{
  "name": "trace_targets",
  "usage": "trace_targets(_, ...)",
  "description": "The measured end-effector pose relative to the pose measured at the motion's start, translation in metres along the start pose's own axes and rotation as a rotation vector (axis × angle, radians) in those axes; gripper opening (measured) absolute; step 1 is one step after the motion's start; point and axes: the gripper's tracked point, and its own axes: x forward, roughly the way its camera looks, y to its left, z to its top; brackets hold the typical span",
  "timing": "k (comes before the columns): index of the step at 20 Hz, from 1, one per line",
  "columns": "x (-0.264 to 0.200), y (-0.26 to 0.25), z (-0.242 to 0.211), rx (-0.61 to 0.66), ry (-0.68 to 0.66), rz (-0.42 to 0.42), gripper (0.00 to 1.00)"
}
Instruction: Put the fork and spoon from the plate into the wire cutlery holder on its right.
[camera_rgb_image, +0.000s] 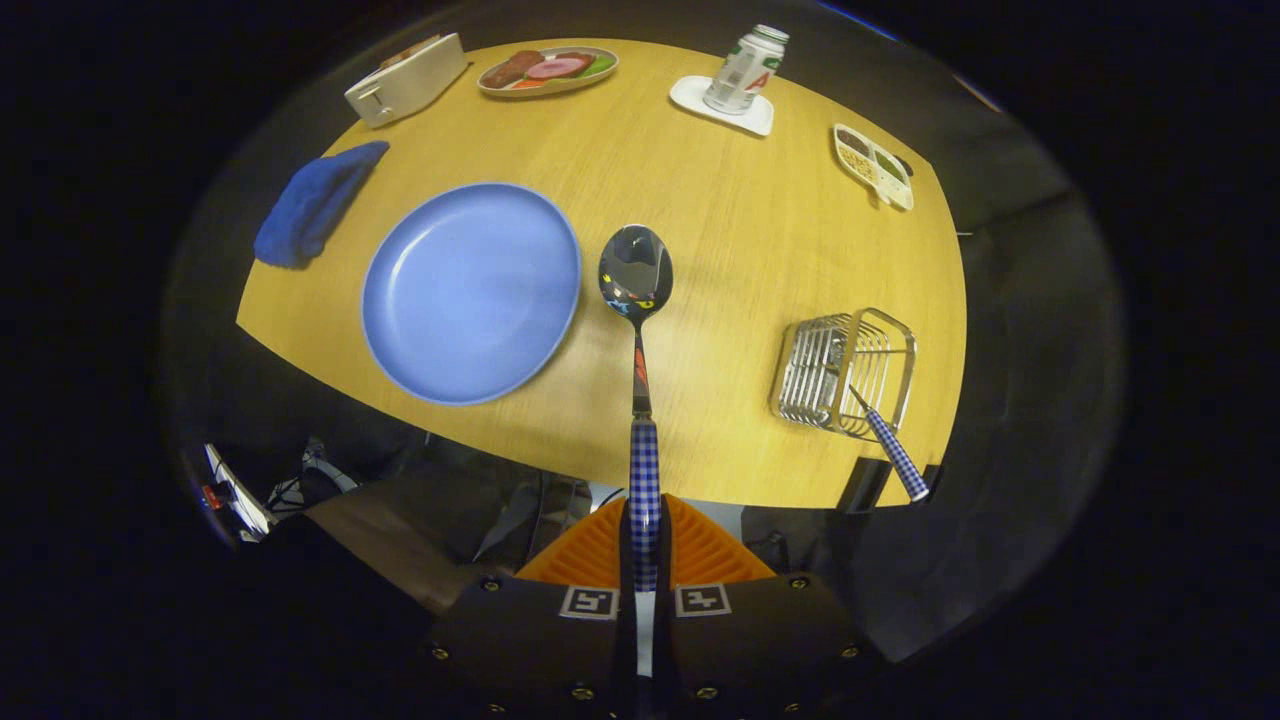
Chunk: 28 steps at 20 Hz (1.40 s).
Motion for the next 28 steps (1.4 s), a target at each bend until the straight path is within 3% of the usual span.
trace_targets(13,-0.027,-0.098,-0.044,0.104,0.152,-0.108,0.06)
trace_targets(28,-0.010,-0.132,-0.045,0.072,0.326,-0.157,0.06)
